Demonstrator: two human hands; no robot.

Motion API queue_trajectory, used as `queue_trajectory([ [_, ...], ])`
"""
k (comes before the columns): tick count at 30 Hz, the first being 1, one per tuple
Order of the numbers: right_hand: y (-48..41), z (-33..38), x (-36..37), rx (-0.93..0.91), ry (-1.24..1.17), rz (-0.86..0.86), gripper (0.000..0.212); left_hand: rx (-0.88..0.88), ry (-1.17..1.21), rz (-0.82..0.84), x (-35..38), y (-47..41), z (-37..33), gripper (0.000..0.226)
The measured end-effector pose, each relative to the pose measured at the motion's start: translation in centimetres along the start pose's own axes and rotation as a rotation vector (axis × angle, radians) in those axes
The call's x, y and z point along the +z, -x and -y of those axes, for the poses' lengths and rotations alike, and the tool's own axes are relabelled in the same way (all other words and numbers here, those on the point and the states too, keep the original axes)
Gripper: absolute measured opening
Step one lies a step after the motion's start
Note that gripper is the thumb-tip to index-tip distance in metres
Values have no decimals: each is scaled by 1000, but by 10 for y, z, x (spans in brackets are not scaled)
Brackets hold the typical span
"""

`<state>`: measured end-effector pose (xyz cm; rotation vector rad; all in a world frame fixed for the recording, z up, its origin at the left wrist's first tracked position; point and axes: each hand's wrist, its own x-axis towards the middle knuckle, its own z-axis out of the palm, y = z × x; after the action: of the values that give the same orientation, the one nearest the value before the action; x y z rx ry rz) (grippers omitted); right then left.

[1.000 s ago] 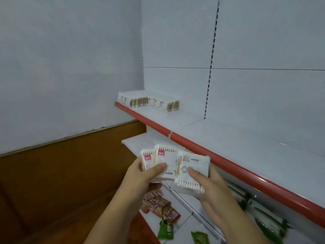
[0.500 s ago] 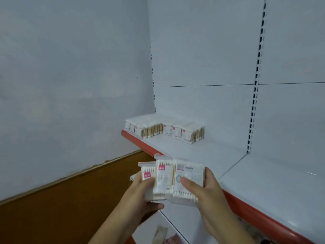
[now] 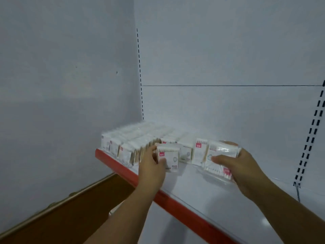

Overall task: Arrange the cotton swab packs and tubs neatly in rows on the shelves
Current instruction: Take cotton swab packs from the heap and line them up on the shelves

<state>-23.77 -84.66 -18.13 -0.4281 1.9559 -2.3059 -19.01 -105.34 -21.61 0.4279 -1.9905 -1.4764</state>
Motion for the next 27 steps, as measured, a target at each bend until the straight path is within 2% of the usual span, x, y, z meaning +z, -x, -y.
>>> queue_trajectory([
  [3, -36, -20, 22, -20, 86, -59, 47, 86, -69, -7, 14, -59, 25, 29],
  [7, -61, -55, 46, -4, 282, -158, 49, 133, -182, 66, 32, -101, 49, 17],
  [12, -67, -83, 55, -45, 562, -230, 56, 164, -160, 50, 42, -113, 53, 30],
  [17, -70, -89, 64, -181, 643, -240, 57, 239, -94, 44, 44, -109, 55, 25],
  [20, -66, -93, 59, -206, 633, -279, 59, 336, -84, 164, 45, -104, 58, 27],
  [23, -68, -98, 50, -228, 601, -292, 59, 326, -200, 360, 51, -106, 63, 49],
  [27, -70, -101, 48, -240, 595, -273, 58, 305, -281, 376, 53, -112, 65, 53],
])
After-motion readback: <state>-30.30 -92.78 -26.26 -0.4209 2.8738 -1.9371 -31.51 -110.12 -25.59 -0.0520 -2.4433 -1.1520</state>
